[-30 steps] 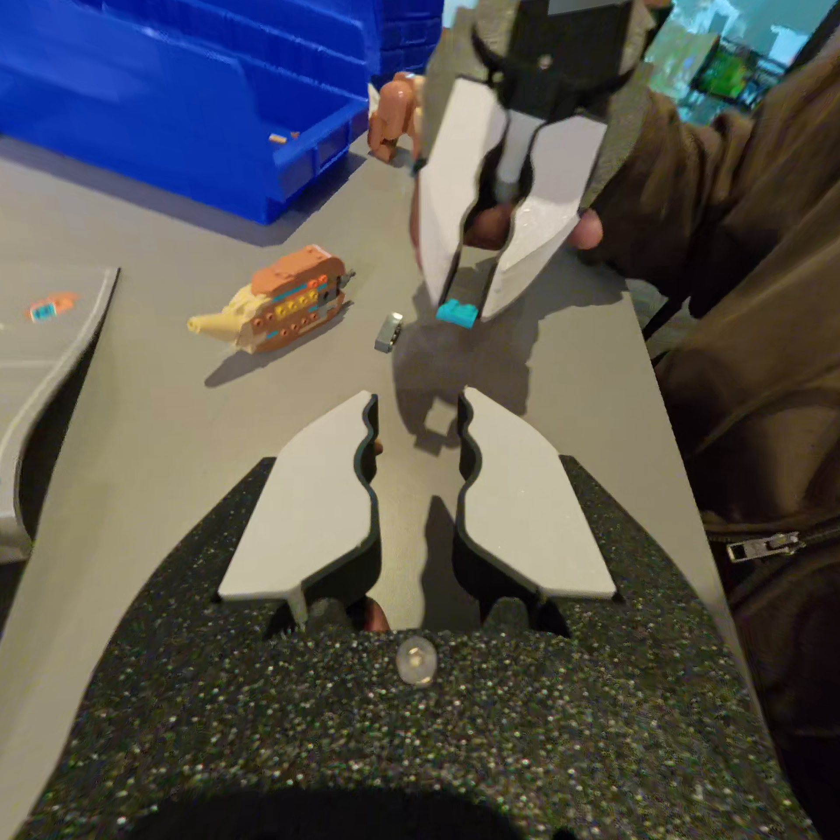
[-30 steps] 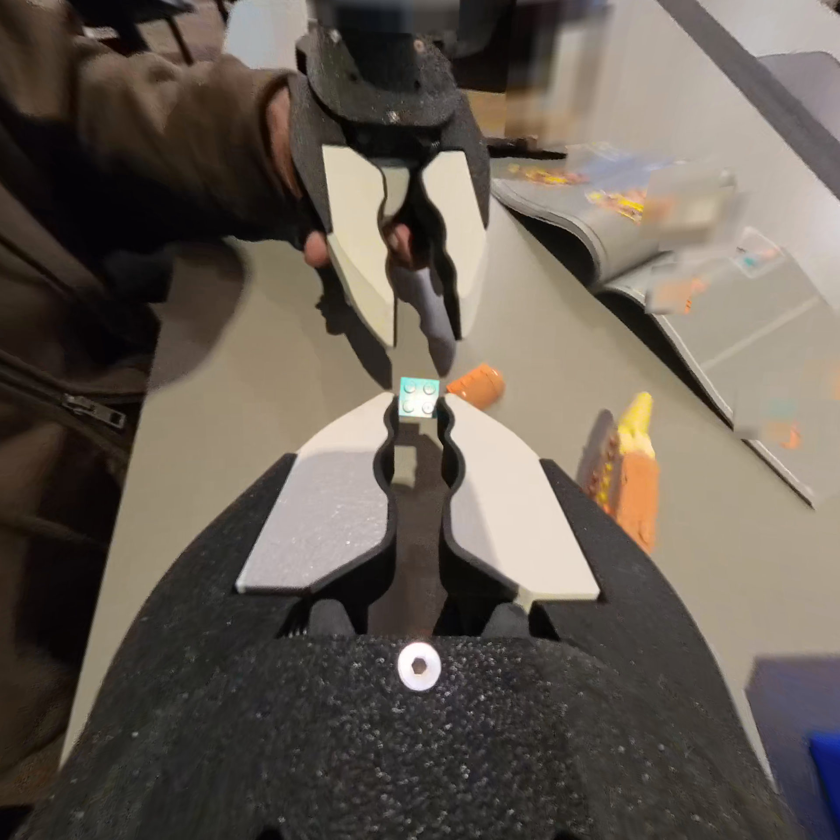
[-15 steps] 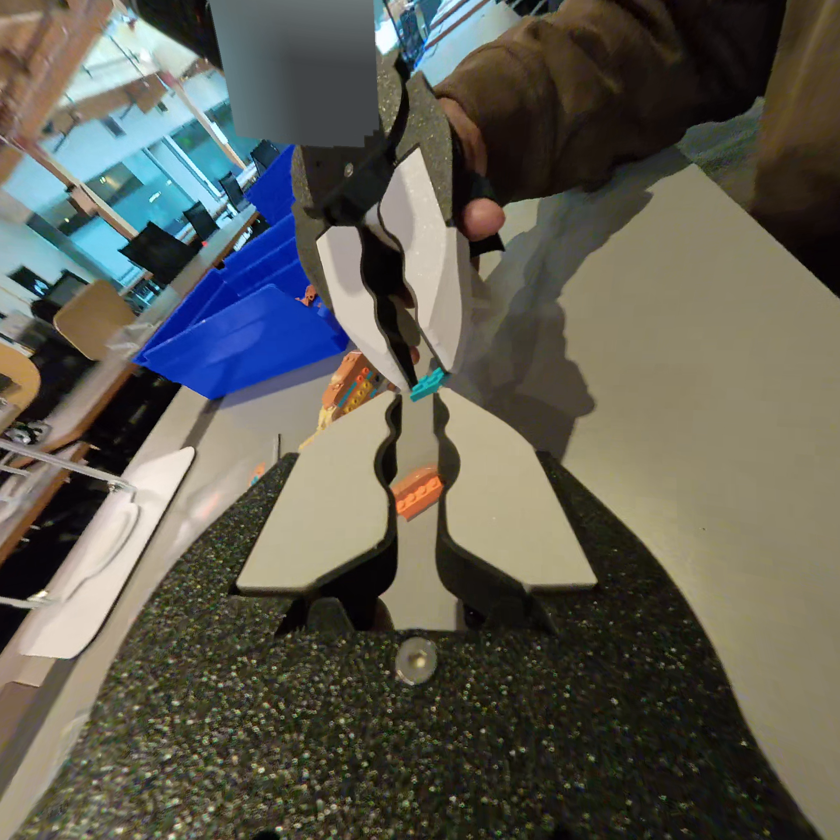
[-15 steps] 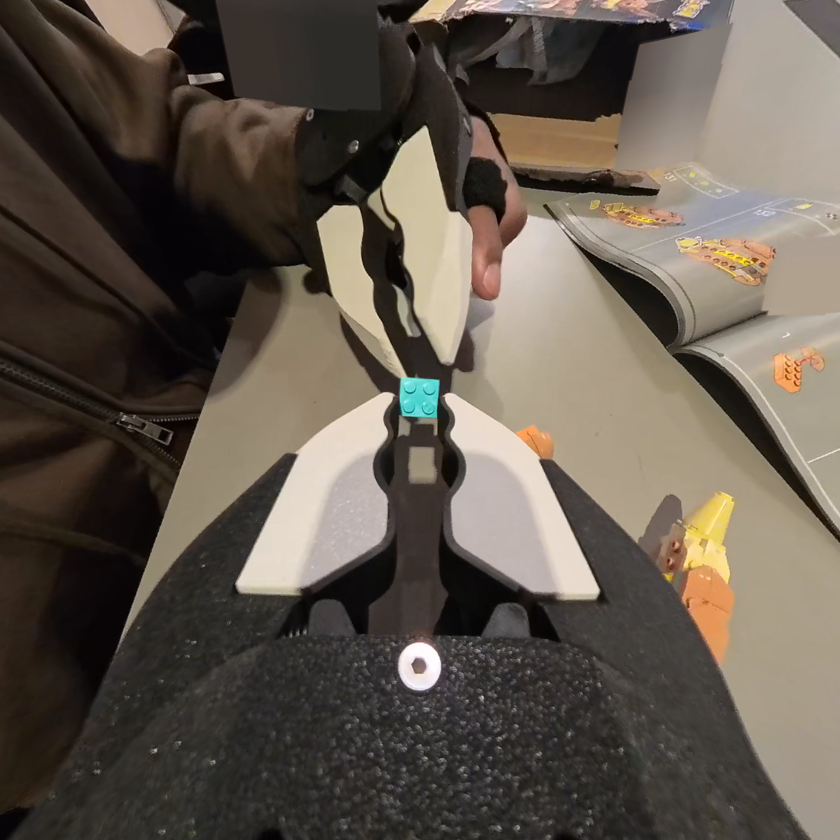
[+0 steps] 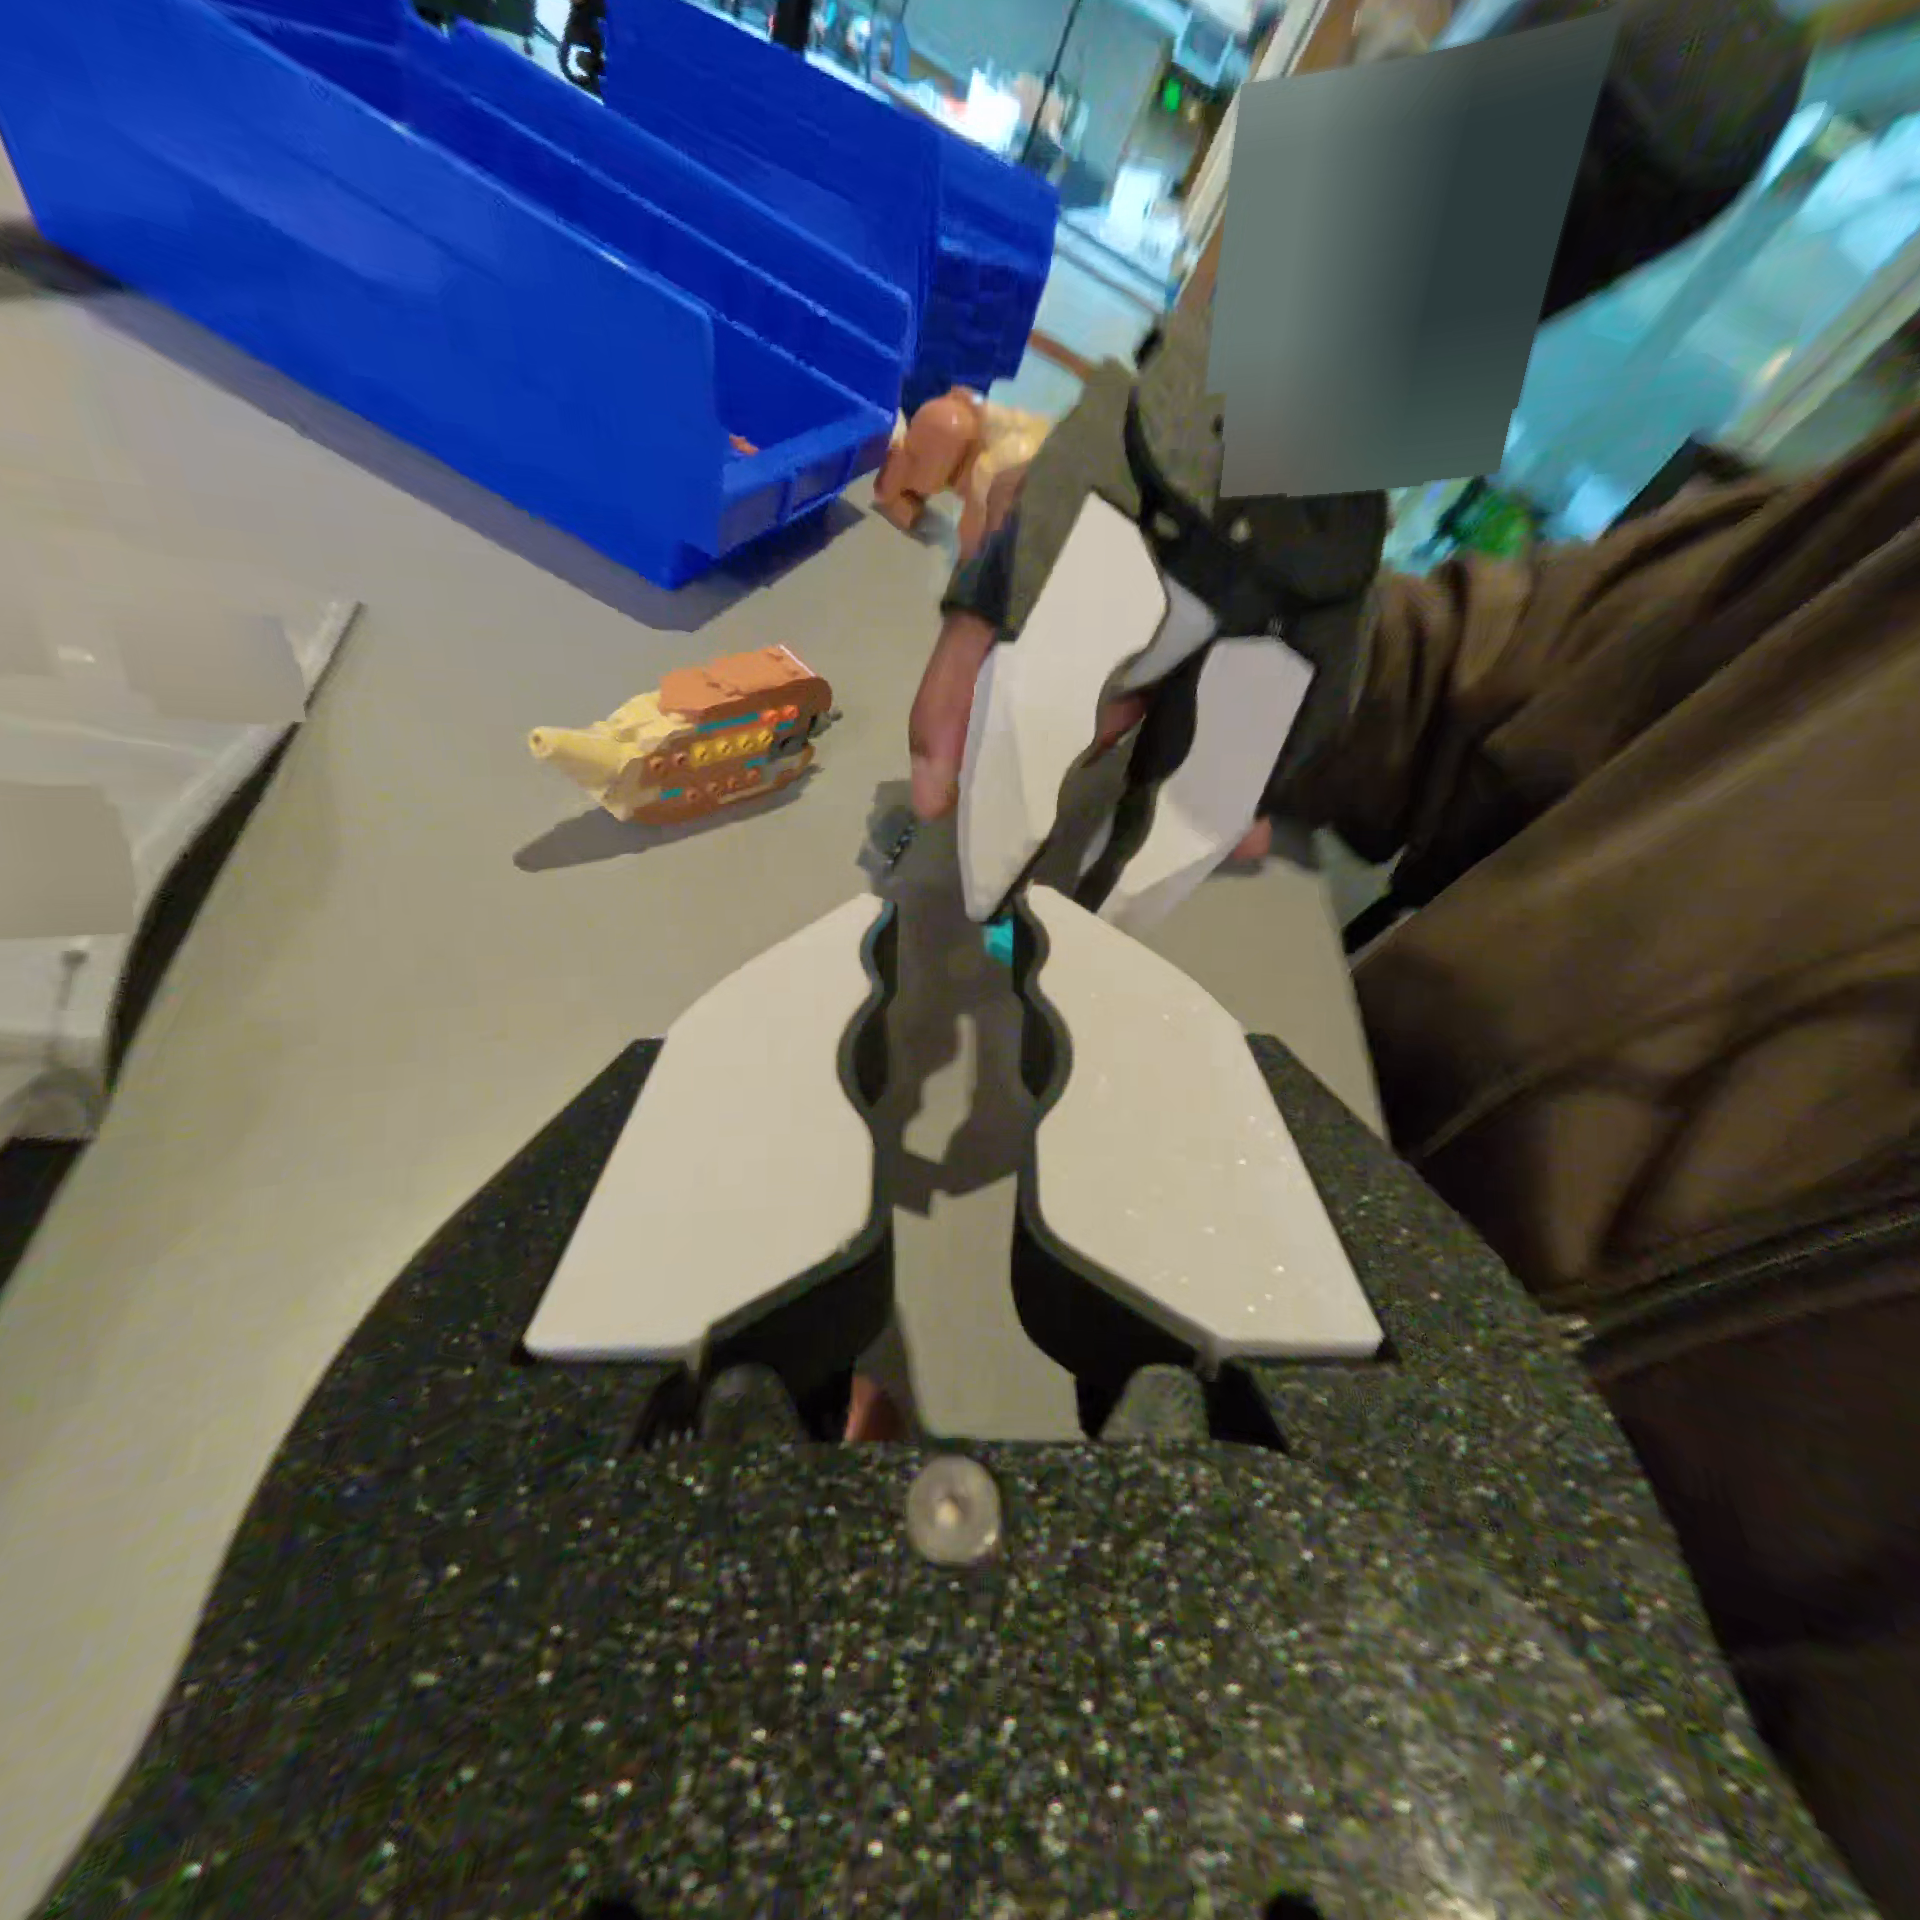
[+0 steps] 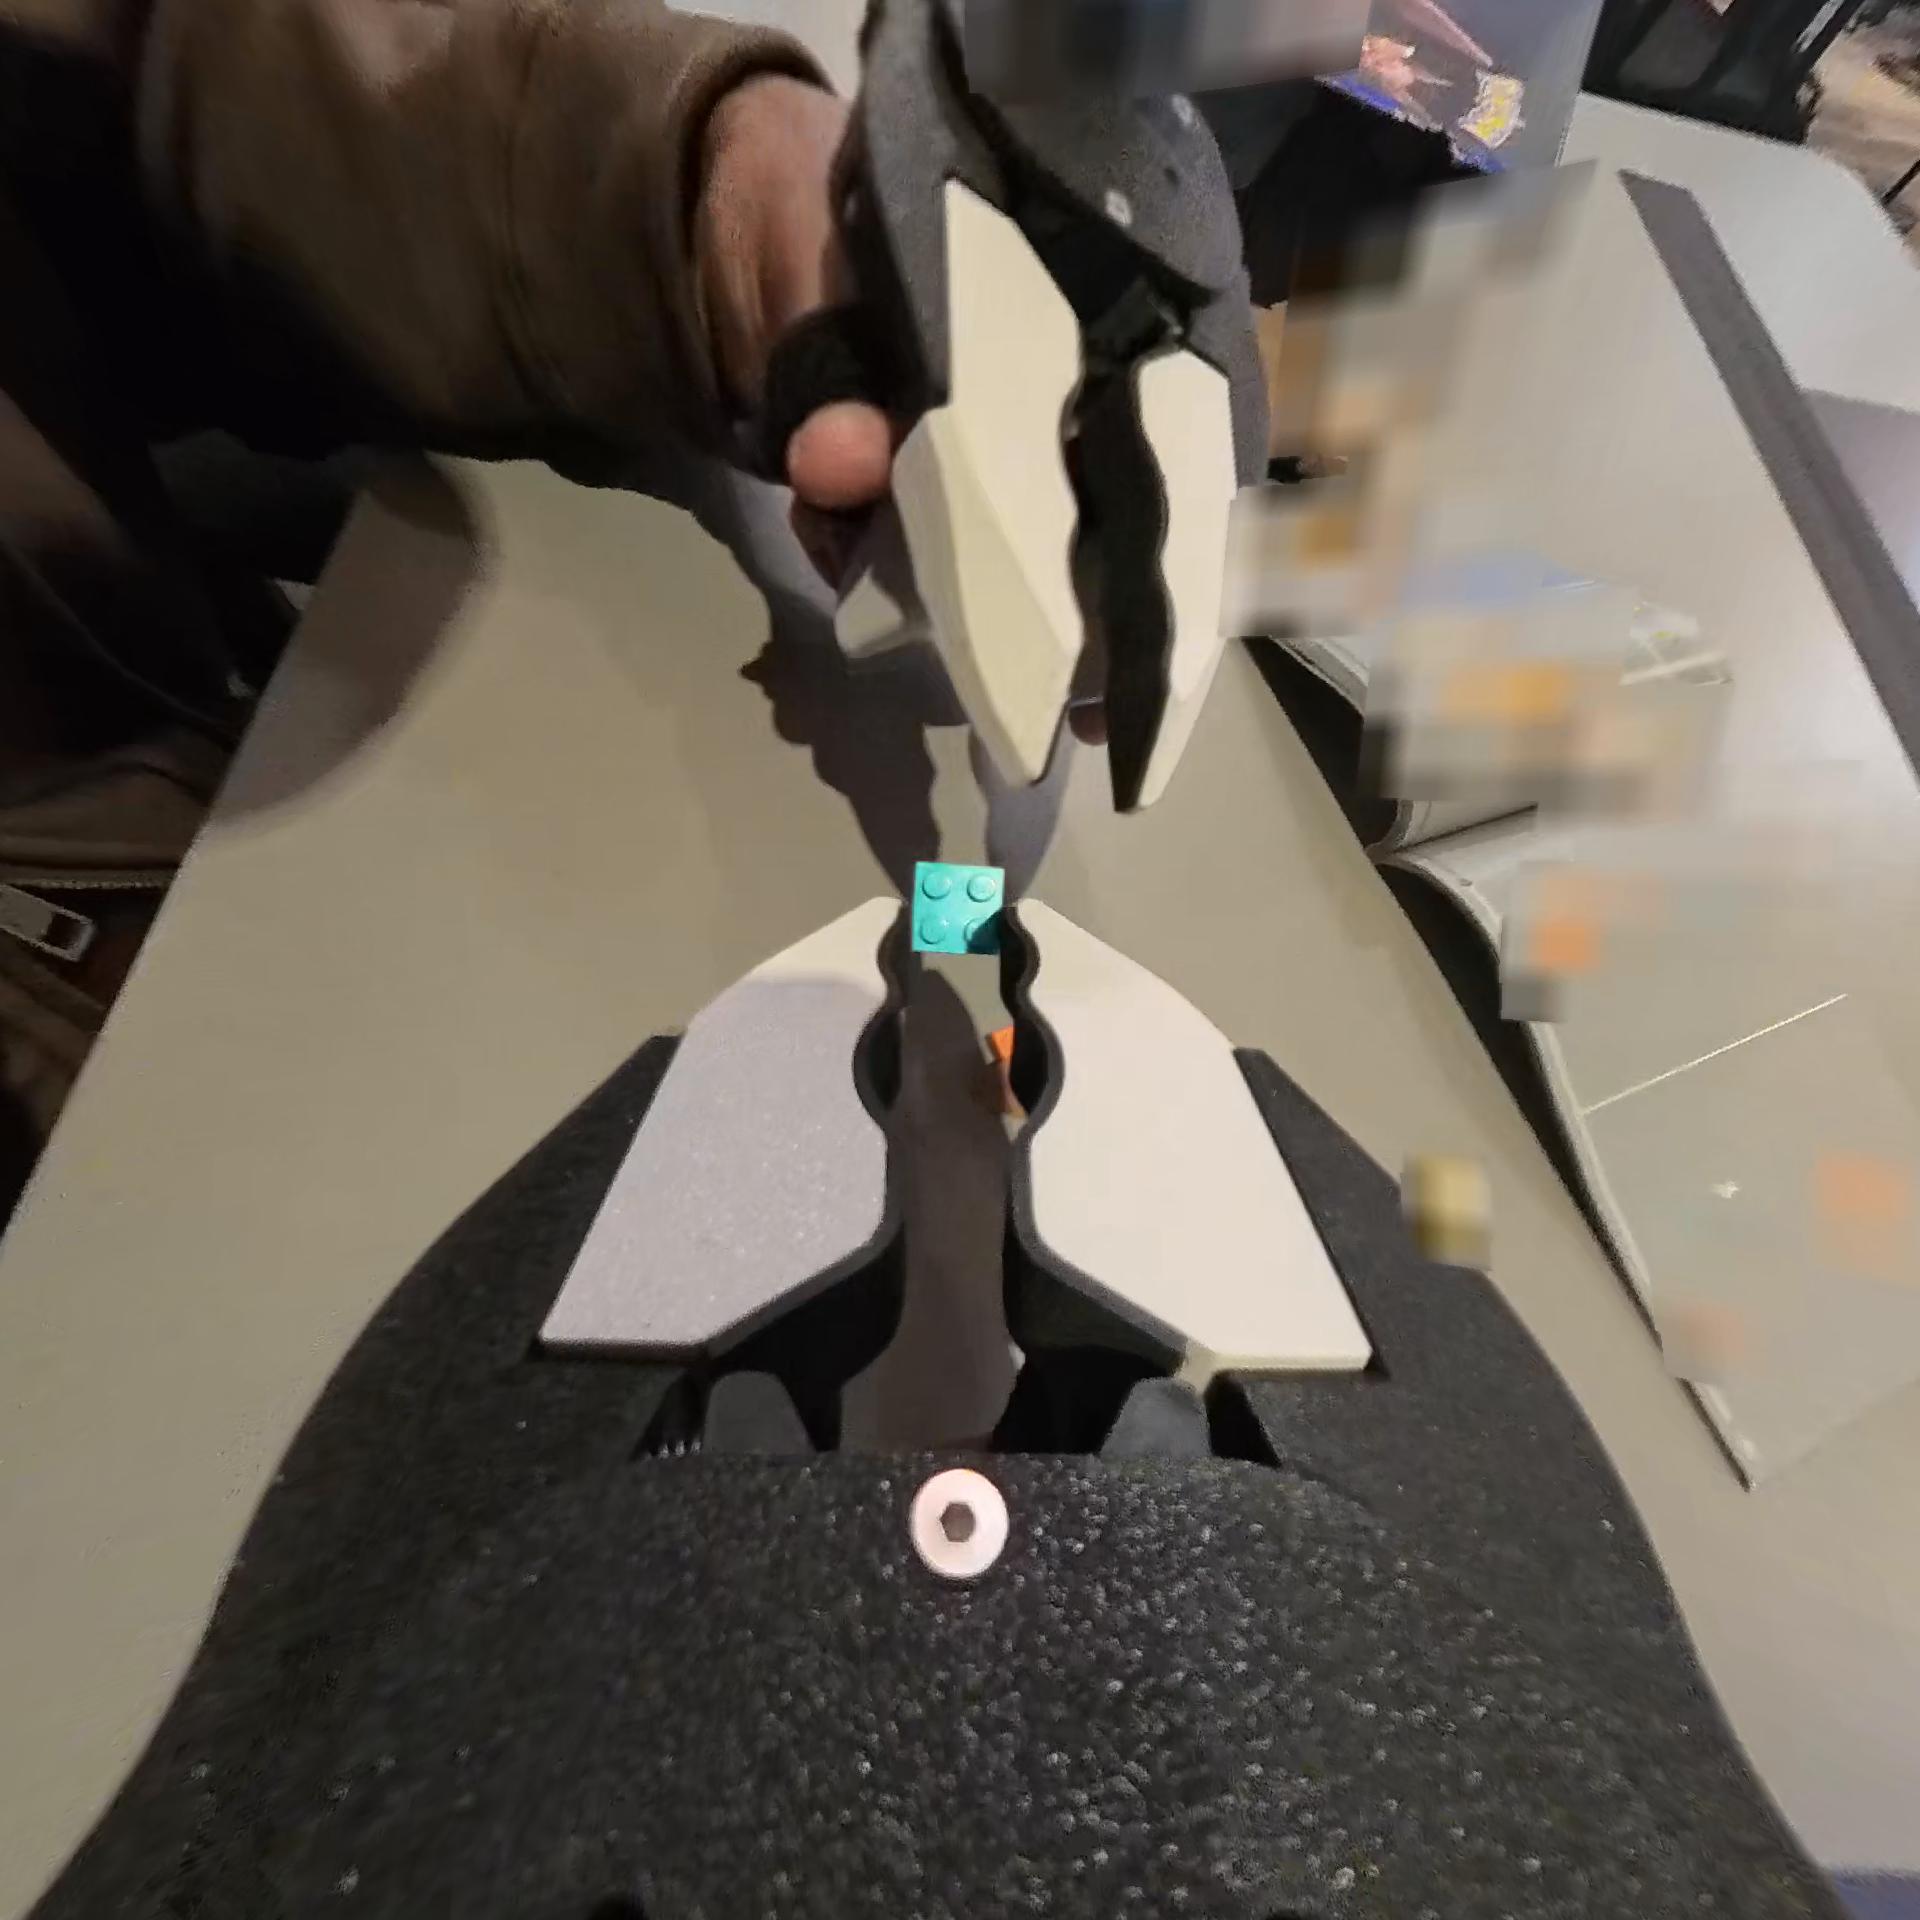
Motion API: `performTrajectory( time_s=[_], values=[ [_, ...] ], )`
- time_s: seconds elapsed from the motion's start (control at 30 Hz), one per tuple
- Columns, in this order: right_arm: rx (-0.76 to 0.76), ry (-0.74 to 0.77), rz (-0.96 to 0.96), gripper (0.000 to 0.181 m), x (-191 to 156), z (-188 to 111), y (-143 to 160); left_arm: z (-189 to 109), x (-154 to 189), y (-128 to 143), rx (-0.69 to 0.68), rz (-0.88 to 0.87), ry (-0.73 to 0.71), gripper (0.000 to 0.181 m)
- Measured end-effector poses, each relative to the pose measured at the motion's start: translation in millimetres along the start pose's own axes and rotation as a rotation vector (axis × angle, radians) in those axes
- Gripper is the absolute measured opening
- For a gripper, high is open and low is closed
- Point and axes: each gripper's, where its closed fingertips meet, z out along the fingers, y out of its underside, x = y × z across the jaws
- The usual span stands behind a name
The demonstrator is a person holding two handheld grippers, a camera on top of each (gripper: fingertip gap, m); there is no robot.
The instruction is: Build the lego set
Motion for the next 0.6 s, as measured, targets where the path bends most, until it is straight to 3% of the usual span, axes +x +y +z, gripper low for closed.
performTrajectory(
  time_s=[0.1,0.3,0.6],
  values=[
    [0.0,0.009,-0.028,0.016,1.8,3.6,-1.7,-4.9,5.3,-1.4,0.006,-0.064,0.063,0.024],
    [0.005,-0.027,-0.014,0.016,3.3,9.1,-2.8,-5.1,2.2,19.7,-0.117,0.372,-0.068,0.025],
    [-0.002,-0.052,-0.024,0.015,-1.1,11.0,-2.7,-1.2,7.7,22.5,-0.117,0.532,-0.071,0.021]
  ],
)
